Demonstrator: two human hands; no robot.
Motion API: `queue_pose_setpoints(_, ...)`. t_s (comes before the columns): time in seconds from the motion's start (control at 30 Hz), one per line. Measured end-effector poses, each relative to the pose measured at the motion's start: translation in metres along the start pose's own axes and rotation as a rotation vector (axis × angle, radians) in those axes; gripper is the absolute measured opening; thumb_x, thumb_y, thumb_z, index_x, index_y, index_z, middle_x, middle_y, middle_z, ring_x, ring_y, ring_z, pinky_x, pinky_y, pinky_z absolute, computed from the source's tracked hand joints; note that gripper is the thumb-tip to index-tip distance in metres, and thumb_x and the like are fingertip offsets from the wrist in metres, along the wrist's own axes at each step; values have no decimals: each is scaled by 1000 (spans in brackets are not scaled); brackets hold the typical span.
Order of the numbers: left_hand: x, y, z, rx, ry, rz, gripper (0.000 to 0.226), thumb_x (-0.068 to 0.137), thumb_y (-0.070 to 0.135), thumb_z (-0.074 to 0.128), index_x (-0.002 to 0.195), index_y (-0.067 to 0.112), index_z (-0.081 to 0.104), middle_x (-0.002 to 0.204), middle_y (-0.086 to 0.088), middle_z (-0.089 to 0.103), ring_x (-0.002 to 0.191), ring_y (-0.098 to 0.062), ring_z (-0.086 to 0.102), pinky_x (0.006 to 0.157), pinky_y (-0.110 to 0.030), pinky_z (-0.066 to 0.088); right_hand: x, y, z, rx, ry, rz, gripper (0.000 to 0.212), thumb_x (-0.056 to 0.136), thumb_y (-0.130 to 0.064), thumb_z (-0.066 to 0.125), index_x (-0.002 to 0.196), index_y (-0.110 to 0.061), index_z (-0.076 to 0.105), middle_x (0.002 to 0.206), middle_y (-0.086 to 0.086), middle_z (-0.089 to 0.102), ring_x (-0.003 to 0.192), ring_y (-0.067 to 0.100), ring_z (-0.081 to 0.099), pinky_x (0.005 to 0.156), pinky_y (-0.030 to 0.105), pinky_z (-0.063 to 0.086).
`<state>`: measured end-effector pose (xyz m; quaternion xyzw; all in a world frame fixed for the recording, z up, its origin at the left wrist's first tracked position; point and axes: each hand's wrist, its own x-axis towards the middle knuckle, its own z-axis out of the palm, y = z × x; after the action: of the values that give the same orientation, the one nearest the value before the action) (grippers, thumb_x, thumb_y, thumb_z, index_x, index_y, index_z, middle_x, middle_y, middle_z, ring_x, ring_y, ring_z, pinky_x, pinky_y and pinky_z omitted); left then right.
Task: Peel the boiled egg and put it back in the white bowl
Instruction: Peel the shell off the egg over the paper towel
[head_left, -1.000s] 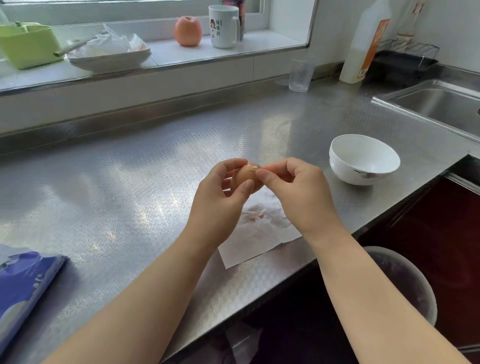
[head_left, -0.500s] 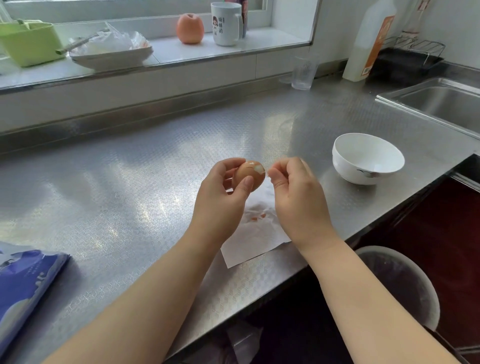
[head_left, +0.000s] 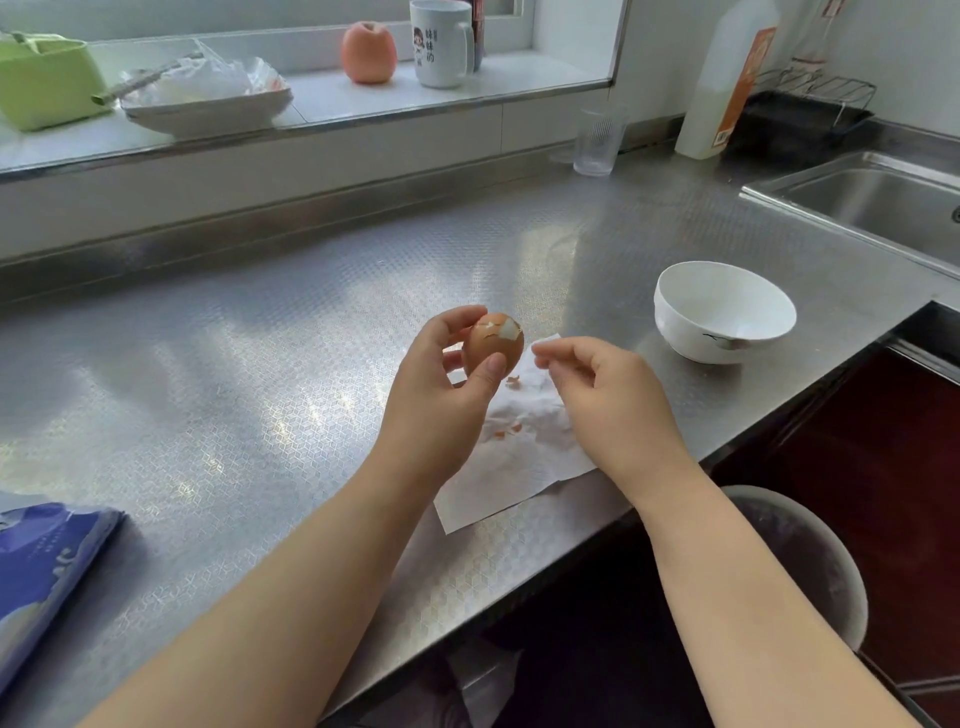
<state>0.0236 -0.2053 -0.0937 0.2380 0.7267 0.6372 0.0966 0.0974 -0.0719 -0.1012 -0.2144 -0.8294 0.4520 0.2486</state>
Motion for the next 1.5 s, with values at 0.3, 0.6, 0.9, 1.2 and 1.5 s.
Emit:
queue_pose_setpoints(0.3, -1, -3, 1, 115, 0, 64, 40, 86, 21, 76, 121, 30, 60, 120, 11, 63, 103, 4, 61, 75, -4, 46, 1, -14, 12, 364, 92, 149, 17, 80, -38, 75, 73, -23, 71, 73, -7, 74, 73, 7, 69, 81, 37, 58)
queue_pose_setpoints(0.6, 0, -4, 2, 175, -32, 90, 38, 87, 20, 74, 122, 30, 61, 122, 13, 63, 103, 3, 61, 76, -4, 46, -2, -12, 11, 219, 160, 97, 16, 88, -30, 66, 76, -19, 66, 73, -2, 70, 73, 18, 68, 75, 38, 57)
queue_pose_setpoints(0.9, -1, -1, 2, 61, -29, 31, 36, 94, 10, 62, 123, 30, 60, 118, 14, 66, 108, -5, 62, 95, -37, 54, -4, -8, 10, 168, 91, 10, 15, 97, -24, 52, 85, -17, 59, 81, -1, 69, 78, 15, 68, 78, 38, 56)
queue_pose_setpoints(1.2, 2, -5, -1, 48, 36, -5, 34, 96, 11, 60, 121, 33, 57, 117, 13, 65, 106, -10, 64, 98, -41, 52, -7, -9, 5, 203, 84, 1, 10, 91, -24, 63, 82, -25, 67, 78, -7, 70, 73, 8, 66, 75, 37, 57)
queue_pose_setpoints(1.5, 4, -4, -4, -255, -46, -162, 25, 103, 14, 50, 126, 17, 57, 121, -8, 68, 95, -12, 71, 86, -28, 57, -5, 6, 0, 22, -75, 42, 27, 90, -11, 59, 82, -35, 68, 77, -15, 71, 78, -2, 66, 77, 20, 48)
